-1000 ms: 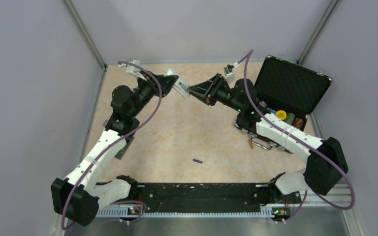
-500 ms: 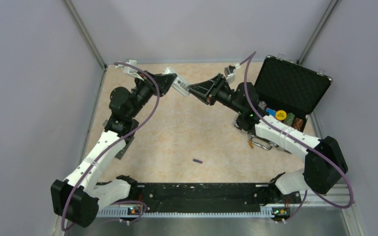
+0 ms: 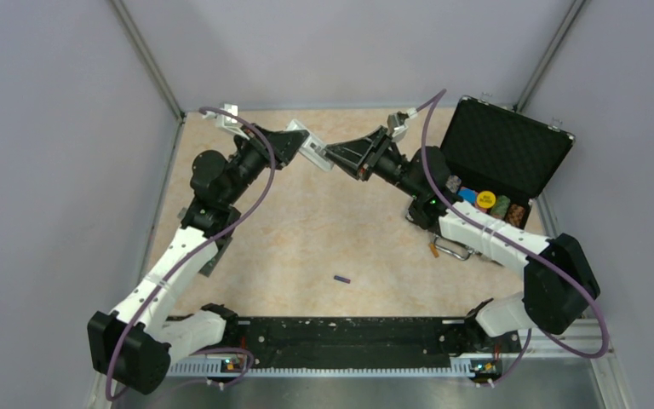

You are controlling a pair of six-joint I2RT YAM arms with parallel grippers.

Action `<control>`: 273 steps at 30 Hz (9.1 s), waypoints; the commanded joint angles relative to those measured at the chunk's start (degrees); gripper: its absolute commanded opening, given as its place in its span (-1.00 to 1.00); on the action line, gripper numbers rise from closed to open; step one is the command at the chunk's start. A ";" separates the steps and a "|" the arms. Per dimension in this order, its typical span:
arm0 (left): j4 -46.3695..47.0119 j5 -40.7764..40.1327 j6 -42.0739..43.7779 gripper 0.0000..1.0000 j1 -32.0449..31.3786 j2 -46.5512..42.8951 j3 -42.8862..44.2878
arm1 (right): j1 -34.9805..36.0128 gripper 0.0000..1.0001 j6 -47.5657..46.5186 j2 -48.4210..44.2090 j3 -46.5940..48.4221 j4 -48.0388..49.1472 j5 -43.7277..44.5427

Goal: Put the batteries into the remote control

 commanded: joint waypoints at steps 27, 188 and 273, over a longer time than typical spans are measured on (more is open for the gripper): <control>4.22 -2.44 9.27 -1.00 -0.64 -2.51 -1.88 | -0.41 -0.16 -8.11 -2.73 6.53 -21.91 3.77; 13.20 6.67 13.07 -1.00 -0.63 -0.02 -4.28 | -1.11 -0.20 -0.69 3.33 2.15 -12.20 -0.56; 9.97 5.08 23.21 -1.00 -0.66 1.09 -5.02 | -1.83 -0.30 0.98 3.69 3.20 -11.68 -1.99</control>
